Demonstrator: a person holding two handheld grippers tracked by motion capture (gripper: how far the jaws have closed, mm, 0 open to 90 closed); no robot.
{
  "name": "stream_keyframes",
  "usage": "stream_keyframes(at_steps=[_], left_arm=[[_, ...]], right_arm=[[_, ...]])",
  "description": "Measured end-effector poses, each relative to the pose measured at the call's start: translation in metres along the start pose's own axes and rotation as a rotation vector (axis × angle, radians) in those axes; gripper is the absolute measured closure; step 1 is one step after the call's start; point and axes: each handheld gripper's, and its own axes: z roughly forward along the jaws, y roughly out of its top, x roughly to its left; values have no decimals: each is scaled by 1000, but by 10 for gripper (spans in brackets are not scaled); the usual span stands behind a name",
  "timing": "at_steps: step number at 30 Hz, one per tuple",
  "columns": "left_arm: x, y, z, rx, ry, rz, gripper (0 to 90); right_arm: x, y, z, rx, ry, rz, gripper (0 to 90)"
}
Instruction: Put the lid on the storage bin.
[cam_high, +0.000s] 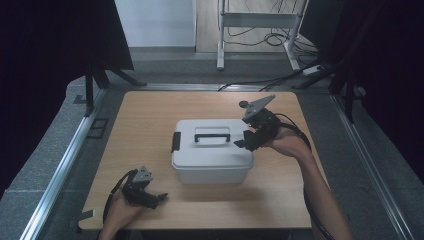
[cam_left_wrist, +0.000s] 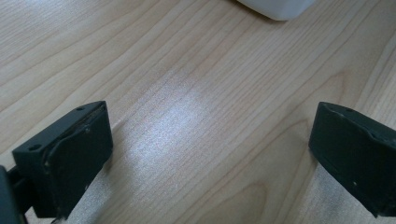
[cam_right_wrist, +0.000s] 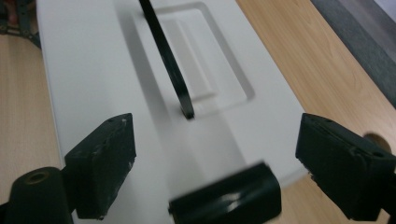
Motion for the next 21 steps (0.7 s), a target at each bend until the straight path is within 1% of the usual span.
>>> stream_keyframes(at_steps=[1,3,7,10,12,17,21], left_arm=[[0,0,0,0,0,0,0],[0,0,0,0,2,0,0],[0,0,0,0,1,-1,0],[0,0,0,0,1,-1,0],[0,0,0,0,2,-1,0],[0,0,0,0,2,-1,0],[0,0,0,0,3,-1,0]], right_arm=[[-1,-4,-2,0,-5,18,76],[-2,-14,-6,2,-32,49,60],[-4,-33,-16,-25,-51,99,43],[-4,-46,-22,-18,-79,139,38],[-4,-55,-25,-20,-81,168,33],[-2,-77,-32,-32,-125,209,31],[4,-95,-31,-31,-166,241,31]])
